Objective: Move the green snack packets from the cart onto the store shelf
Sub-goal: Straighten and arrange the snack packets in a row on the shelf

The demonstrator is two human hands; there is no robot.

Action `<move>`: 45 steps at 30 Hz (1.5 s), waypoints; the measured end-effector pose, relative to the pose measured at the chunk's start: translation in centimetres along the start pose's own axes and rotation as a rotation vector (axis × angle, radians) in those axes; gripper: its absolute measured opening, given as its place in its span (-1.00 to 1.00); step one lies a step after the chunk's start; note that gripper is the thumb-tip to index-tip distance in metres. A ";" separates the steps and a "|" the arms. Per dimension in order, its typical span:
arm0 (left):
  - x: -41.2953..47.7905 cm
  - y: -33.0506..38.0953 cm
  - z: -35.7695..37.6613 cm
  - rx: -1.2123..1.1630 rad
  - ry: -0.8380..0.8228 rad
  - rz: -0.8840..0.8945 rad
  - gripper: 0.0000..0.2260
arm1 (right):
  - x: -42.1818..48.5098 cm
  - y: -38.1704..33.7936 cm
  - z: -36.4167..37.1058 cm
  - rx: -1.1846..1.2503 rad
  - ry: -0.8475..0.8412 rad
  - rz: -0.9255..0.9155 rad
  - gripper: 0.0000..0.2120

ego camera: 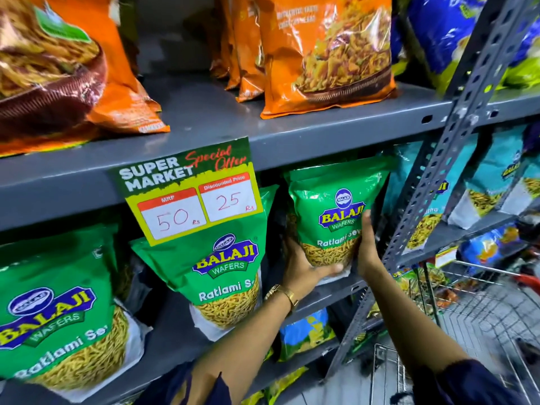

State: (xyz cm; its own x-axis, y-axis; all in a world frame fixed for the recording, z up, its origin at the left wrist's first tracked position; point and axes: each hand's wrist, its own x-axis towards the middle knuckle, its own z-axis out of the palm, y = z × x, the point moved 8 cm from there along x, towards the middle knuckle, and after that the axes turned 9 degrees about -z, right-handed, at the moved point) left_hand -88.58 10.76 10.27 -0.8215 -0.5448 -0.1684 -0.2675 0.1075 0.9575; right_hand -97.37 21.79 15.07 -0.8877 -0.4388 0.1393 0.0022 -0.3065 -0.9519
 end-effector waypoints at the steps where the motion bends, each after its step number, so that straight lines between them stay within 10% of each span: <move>1: 0.1 -0.2 0.3 -0.032 -0.012 -0.003 0.17 | 0.5 0.2 0.1 0.036 -0.008 0.022 -0.01; 6: 0.1 -0.8 2.2 -0.116 -0.020 -0.002 0.09 | 2.0 0.6 -0.5 0.042 0.043 0.049 0.10; 14: -2.5 0.6 1.2 -0.041 -0.084 -0.005 0.29 | -0.2 0.0 -1.0 -0.132 0.191 0.004 -0.32; 19: -11.0 1.1 -2.6 0.140 -0.035 0.309 -0.24 | -9.2 0.9 0.3 -0.379 0.522 -0.275 -0.30; 27: -20.9 -1.4 -13.7 0.170 0.557 0.570 -0.66 | -13.7 3.1 9.9 -0.381 0.075 -0.407 -0.34; 32: -18.5 -3.4 -18.5 -0.159 0.819 0.363 -0.57 | -11.0 4.4 14.3 -0.229 -0.068 -0.165 -0.33; 37: -11.9 -6.5 -18.7 -0.595 0.587 -0.041 -0.26 | -9.9 3.9 17.6 -0.053 -0.236 -0.030 -0.48; 45: -10.3 -5.6 -16.0 -0.603 0.457 -0.092 -0.63 | -8.1 6.1 15.8 0.029 -0.140 0.097 -0.60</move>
State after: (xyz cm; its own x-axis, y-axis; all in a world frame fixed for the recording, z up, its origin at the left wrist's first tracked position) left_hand -70.60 2.48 10.42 -0.4837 -0.8339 -0.2658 0.1045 -0.3565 0.9284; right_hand -82.89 10.10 12.51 -0.8097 -0.5806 0.0853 0.1000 -0.2798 -0.9548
